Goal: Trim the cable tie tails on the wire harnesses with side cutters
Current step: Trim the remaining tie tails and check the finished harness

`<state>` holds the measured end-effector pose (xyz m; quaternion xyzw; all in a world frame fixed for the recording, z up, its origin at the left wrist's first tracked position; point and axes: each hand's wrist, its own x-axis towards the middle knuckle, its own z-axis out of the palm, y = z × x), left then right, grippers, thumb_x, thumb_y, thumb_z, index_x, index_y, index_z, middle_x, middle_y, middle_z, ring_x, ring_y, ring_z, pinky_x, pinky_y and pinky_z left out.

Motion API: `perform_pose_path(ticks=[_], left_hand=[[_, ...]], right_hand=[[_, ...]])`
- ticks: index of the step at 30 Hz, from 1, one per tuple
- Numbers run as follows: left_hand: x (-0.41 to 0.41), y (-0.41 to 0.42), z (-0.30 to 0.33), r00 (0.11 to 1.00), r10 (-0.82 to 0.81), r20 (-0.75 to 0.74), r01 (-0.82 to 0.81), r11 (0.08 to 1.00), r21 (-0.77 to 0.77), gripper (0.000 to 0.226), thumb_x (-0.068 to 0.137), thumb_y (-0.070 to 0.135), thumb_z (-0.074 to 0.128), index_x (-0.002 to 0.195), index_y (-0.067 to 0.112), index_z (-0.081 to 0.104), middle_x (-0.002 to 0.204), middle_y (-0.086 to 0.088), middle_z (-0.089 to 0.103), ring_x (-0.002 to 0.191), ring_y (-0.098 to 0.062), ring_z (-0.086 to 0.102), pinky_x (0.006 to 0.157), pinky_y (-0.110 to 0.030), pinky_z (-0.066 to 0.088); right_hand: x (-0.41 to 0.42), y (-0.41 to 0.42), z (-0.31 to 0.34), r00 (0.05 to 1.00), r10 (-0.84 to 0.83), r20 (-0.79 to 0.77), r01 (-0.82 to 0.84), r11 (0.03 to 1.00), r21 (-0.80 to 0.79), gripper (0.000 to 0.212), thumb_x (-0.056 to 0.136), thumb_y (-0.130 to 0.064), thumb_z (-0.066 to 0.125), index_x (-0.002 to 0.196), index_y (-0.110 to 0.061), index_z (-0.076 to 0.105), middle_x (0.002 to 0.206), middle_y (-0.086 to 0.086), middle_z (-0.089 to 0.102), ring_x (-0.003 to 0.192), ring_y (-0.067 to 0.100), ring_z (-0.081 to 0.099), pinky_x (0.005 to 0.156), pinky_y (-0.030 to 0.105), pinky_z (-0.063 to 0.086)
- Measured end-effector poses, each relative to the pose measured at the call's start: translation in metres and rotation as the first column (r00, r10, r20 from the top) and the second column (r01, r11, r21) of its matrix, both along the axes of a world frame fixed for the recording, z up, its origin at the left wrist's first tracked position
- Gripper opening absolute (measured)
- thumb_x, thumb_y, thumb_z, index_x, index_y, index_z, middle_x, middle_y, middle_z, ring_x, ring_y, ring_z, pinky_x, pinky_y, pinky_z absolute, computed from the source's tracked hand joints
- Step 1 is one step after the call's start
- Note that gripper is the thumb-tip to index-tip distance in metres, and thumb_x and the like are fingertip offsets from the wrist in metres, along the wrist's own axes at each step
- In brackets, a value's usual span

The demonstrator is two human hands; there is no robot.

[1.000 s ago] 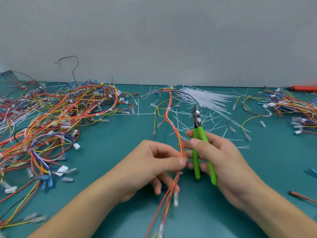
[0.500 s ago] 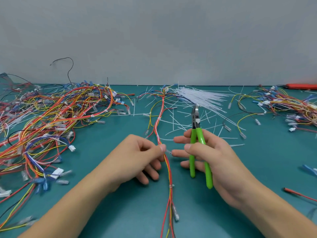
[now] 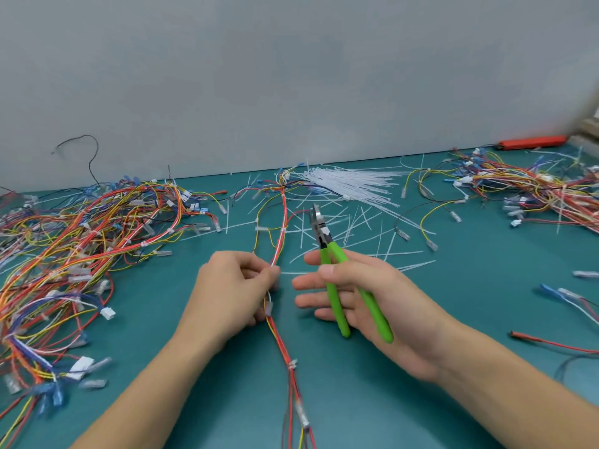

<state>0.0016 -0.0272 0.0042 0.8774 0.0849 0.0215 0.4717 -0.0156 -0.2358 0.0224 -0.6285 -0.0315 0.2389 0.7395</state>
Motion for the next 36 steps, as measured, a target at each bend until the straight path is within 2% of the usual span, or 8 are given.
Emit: perform_pose_path(ticks=[2, 4, 6, 9, 14, 20, 29, 36], left_hand=[[0.000, 0.005, 0.003, 0.998, 0.062, -0.033, -0.070, 0.930, -0.361, 0.018, 0.093, 0.025, 0.074, 0.081, 0.012, 0.077, 0.077, -0.005, 0.076, 0.041, -0.011, 0.051, 0.039, -0.022, 0.044], [-0.001, 0.007, 0.007, 0.990, 0.091, -0.110, -0.139, 0.785, -0.603, 0.016, 0.086, 0.031, 0.077, 0.085, 0.016, 0.081, 0.080, 0.003, 0.073, 0.044, -0.008, 0.050, 0.040, -0.019, 0.046], [-0.001, 0.010, 0.010, 0.984, 0.055, -0.172, -0.161, 0.699, -0.697, 0.023, 0.076, 0.039, 0.076, 0.086, 0.020, 0.083, 0.078, 0.009, 0.071, 0.048, -0.006, 0.052, 0.043, -0.016, 0.047], [-0.005, 0.013, 0.016, 0.974, -0.059, -0.218, -0.142, 0.592, -0.793, 0.019, 0.074, 0.033, 0.076, 0.085, 0.020, 0.083, 0.081, 0.007, 0.074, 0.054, -0.006, 0.062, 0.046, -0.015, 0.050], [-0.010, 0.011, 0.018, 0.975, -0.133, -0.176, -0.072, 0.561, -0.825, 0.028, 0.069, 0.028, 0.079, 0.092, 0.014, 0.082, 0.085, 0.000, 0.073, 0.068, -0.014, 0.064, 0.054, -0.018, 0.054], [-0.013, 0.011, 0.016, 0.976, -0.163, -0.142, -0.046, 0.487, -0.872, 0.028, 0.068, 0.028, 0.082, 0.094, 0.017, 0.083, 0.090, 0.002, 0.074, 0.069, -0.010, 0.065, 0.056, -0.019, 0.054], [-0.015, 0.008, 0.016, 0.985, -0.144, -0.095, -0.005, 0.529, -0.849, 0.021, 0.076, 0.026, 0.077, 0.093, 0.016, 0.083, 0.086, 0.003, 0.074, 0.063, -0.005, 0.062, 0.054, -0.017, 0.051], [-0.020, 0.002, 0.012, 0.987, -0.121, -0.102, -0.012, 0.581, -0.814, 0.025, 0.076, 0.022, 0.076, 0.098, 0.011, 0.082, 0.089, -0.002, 0.075, 0.064, -0.007, 0.064, 0.055, -0.018, 0.052]], right_hand=[[0.000, -0.002, 0.001, 1.000, 0.012, -0.011, -0.012, 1.000, -0.012, 0.050, 0.078, -0.039, 0.072, 0.124, -0.020, 0.067, 0.113, 0.009, 0.078, 0.105, 0.028, 0.075, 0.096, 0.040, 0.055], [-0.002, -0.004, 0.002, 0.997, 0.057, -0.052, -0.058, 0.998, -0.005, 0.060, 0.072, -0.046, 0.075, 0.125, -0.017, 0.066, 0.112, 0.013, 0.078, 0.102, 0.033, 0.076, 0.089, 0.040, 0.058], [-0.005, -0.003, 0.003, 0.991, 0.113, -0.069, -0.116, 0.993, -0.034, 0.068, 0.068, -0.051, 0.074, 0.125, -0.014, 0.066, 0.110, 0.014, 0.078, 0.096, 0.033, 0.076, 0.082, 0.040, 0.057], [-0.011, 0.003, 0.004, 0.990, 0.137, -0.014, -0.138, 0.983, -0.125, 0.057, 0.079, -0.047, 0.070, 0.122, -0.009, 0.065, 0.104, 0.012, 0.078, 0.084, 0.030, 0.076, 0.072, 0.037, 0.055], [-0.016, 0.008, 0.005, 0.988, 0.155, 0.013, -0.151, 0.974, -0.170, 0.048, 0.081, -0.045, 0.067, 0.116, -0.012, 0.068, 0.100, 0.013, 0.078, 0.078, 0.032, 0.075, 0.066, 0.036, 0.055], [-0.015, 0.009, 0.005, 0.990, 0.140, 0.005, -0.137, 0.976, -0.172, 0.052, 0.081, -0.046, 0.068, 0.117, -0.009, 0.067, 0.097, 0.014, 0.078, 0.073, 0.032, 0.074, 0.059, 0.034, 0.053], [-0.016, 0.010, 0.004, 0.989, 0.149, 0.021, -0.144, 0.975, -0.167, 0.048, 0.082, -0.046, 0.067, 0.115, -0.011, 0.069, 0.096, 0.014, 0.078, 0.072, 0.032, 0.074, 0.058, 0.033, 0.052], [-0.014, 0.009, 0.002, 0.989, 0.142, 0.033, -0.134, 0.977, -0.167, 0.043, 0.084, -0.045, 0.066, 0.110, -0.011, 0.069, 0.092, 0.013, 0.077, 0.067, 0.029, 0.070, 0.056, 0.033, 0.050]])
